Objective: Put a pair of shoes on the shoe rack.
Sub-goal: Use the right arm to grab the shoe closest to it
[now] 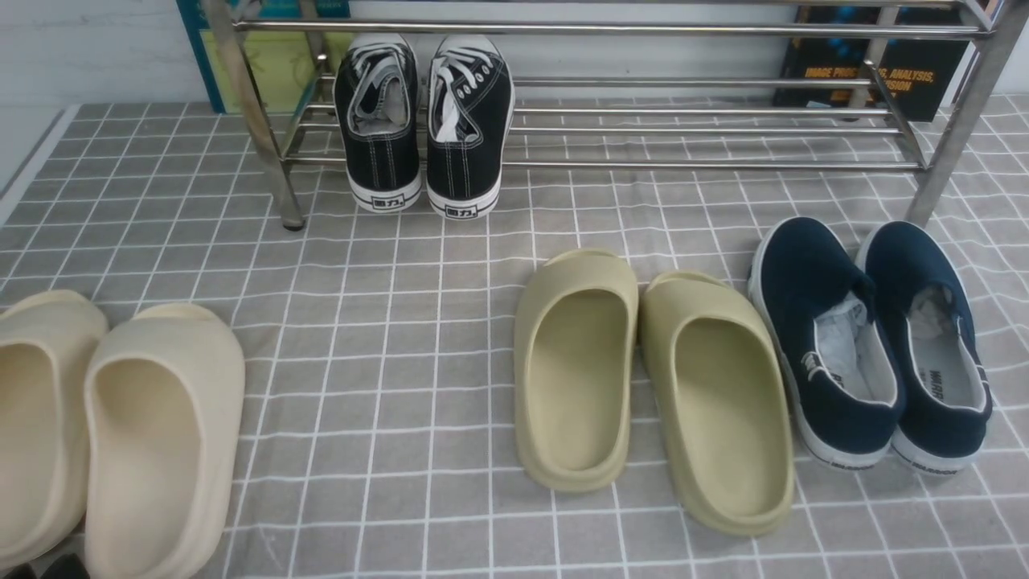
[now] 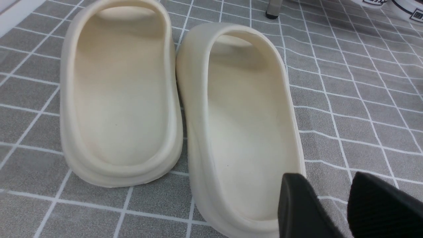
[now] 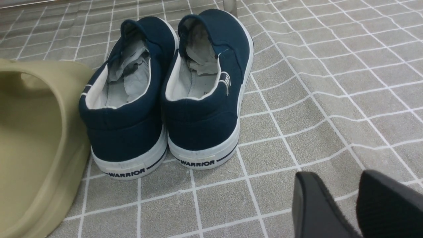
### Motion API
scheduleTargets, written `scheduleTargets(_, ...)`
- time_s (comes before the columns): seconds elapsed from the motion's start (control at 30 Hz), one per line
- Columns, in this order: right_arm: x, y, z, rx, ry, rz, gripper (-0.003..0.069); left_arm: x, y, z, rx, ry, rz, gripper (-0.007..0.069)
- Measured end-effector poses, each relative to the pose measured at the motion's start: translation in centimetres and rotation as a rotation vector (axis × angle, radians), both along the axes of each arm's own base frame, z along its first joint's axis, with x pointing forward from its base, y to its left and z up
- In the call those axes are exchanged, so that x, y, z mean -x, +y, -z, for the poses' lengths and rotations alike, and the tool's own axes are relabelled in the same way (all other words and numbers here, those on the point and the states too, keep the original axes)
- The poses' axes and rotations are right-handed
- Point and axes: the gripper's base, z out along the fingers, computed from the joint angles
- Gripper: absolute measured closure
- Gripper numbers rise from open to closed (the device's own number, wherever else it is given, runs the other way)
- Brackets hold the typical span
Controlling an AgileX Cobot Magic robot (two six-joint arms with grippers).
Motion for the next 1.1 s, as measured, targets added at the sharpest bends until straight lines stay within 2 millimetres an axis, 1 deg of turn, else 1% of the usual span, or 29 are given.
scheduleTargets(0.17,-0.1,0.1,-0.1,-0.008,-0.024,-0.004,0.0419,0.0,0.0,0.0,0.0,0.0,0.0,0.0386)
scheduleTargets(0.2,-0.1,0.1,-0.1,-0.029,-0.034,-0.004,0.0419,0.0,0.0,0.0,0.0,0.0,0.0,0.0386)
scheduleTargets(0.3,-0.2,0.4,-0.3,-0.175,-0.069,0.006,0.0419,0.0,0.0,0.0,0.0,0.0,0.0,0.0386)
scheduleTargets(0.37,-0.3,0.8,-0.4,-0.448,-0.103,0.033,0.0419,0.0,0.0,0.0,0.0,0.0,0.0,0.0386)
scheduleTargets(0.4,-0.3,0.9,-0.5,-0.556,-0.111,0.044,0.0419,0.0,0.0,0.0,0.0,0.0,0.0,0.0386)
scheduleTargets(0.43,-0.3,1.0,-0.5,-0.609,-0.113,0.05,0.0419,0.0,0.0,0.0,0.0,0.0,0.0,0.0386)
scheduleTargets(0.47,-0.3,1.3,-0.6,-0.821,-0.117,0.074,0.0419,0.0,0.0,0.0,0.0,0.0,0.0,0.0386)
scheduleTargets(0.53,-0.3,1.5,-0.6,-0.976,-0.118,0.092,0.0419,0.0,0.0,0.0,0.0,0.0,0.0,0.0386)
scheduleTargets(0.63,-0.3,1.6,-0.7,-1.021,-0.118,0.1,0.0419,0.0,0.0,0.0,0.0,0.0,0.0,0.0386)
scheduleTargets(0.73,-0.3,1.5,-0.7,-1.009,-0.122,0.101,0.0419,0.0,0.0,0.0,0.0,0.0,0.0,0.0386)
scheduleTargets(0.83,-0.3,1.4,-0.7,-0.94,-0.129,0.095,0.0419,0.0,0.0,0.0,0.0,0.0,0.0,0.0386)
scheduleTargets(0.87,-0.3,1.4,-0.9,-0.872,-0.125,0.076,0.0419,0.0,0.0,0.0,0.0,0.0,0.0,0.0386)
scheduleTargets(0.93,0.0,1.5,-2.5,-0.725,-0.133,0.014,0.0419,0.0,0.0,0.0,0.0,0.0,0.0,0.0386)
scheduleTargets(0.97,0.0,1.5,-2.8,-0.709,-0.137,0.007,0.042,0.0,0.0,0.0,0.0,0.0,0.0,0.0386)
scheduleTargets(1.0,0.2,1.6,-3.6,-0.659,-0.148,-0.016,0.0422,0.0,0.0,0.0,0.0,0.0,0.0,0.0386)
scheduleTargets(1.03,0.7,1.7,-5.9,-0.52,-0.183,-0.072,0.0439,0.0,0.0,0.0,0.0,0.0,0.0,0.0386)
scheduleTargets(1.1,1.1,1.7,-8.7,-0.368,-0.183,-0.113,0.0484,0.0,0.0,0.0,0.0,0.0,0.0,0.0386)
